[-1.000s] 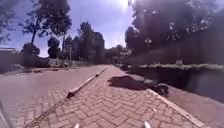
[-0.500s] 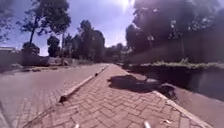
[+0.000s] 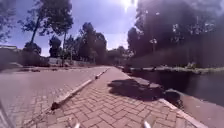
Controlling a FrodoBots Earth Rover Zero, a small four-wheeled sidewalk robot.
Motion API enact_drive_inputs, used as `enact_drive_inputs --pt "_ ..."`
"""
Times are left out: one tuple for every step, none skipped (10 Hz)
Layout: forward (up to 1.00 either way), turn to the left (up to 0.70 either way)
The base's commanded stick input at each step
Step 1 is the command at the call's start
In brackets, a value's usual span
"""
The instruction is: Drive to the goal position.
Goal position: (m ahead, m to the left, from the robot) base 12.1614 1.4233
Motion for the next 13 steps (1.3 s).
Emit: enact_drive_inputs --pt "0.70 0.00" --pt "0.70 0.00" --pt "0.70 0.00" --pt "0.70 0.00" --pt "0.70 0.00" --pt "0.70 0.00" --pt "0.70 0.00" --pt "0.70 0.00" --pt "0.70 0.00" --pt "0.70 0.00" --pt "0.70 0.00" --pt "0.70 0.00" --pt "0.70 0.00"
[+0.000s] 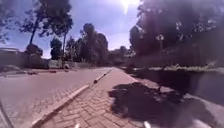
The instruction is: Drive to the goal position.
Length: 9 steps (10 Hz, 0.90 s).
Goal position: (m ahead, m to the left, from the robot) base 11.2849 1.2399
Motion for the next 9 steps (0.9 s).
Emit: enact_drive_inputs --pt "0.70 0.00" --pt "0.70 0.00" --pt "0.70 0.00" --pt "0.70 0.00" --pt "0.70 0.00" --pt "0.70 0.00" --pt "0.70 0.00" --pt "0.70 0.00" --pt "0.70 0.00"
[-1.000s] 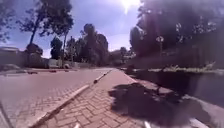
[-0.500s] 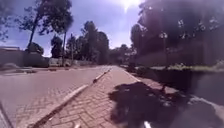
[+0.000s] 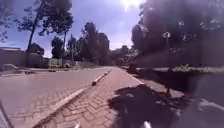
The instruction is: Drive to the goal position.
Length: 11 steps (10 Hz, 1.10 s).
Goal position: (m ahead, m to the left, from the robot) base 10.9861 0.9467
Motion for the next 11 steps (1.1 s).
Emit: enact_drive_inputs --pt "0.70 0.00" --pt "0.70 0.00" --pt "0.70 0.00" --pt "0.70 0.00" --pt "0.70 0.00" --pt "0.70 0.00" --pt "0.70 0.00" --pt "0.70 0.00" --pt "0.70 0.00" --pt "0.70 0.00" --pt "0.70 0.00"
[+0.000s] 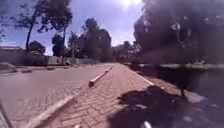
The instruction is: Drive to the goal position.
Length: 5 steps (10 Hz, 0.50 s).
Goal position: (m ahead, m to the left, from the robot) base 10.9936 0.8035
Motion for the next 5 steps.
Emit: enact_drive_inputs --pt "0.70 0.00" --pt "0.70 0.00" --pt "0.70 0.00" --pt "0.70 0.00" --pt "0.70 0.00"
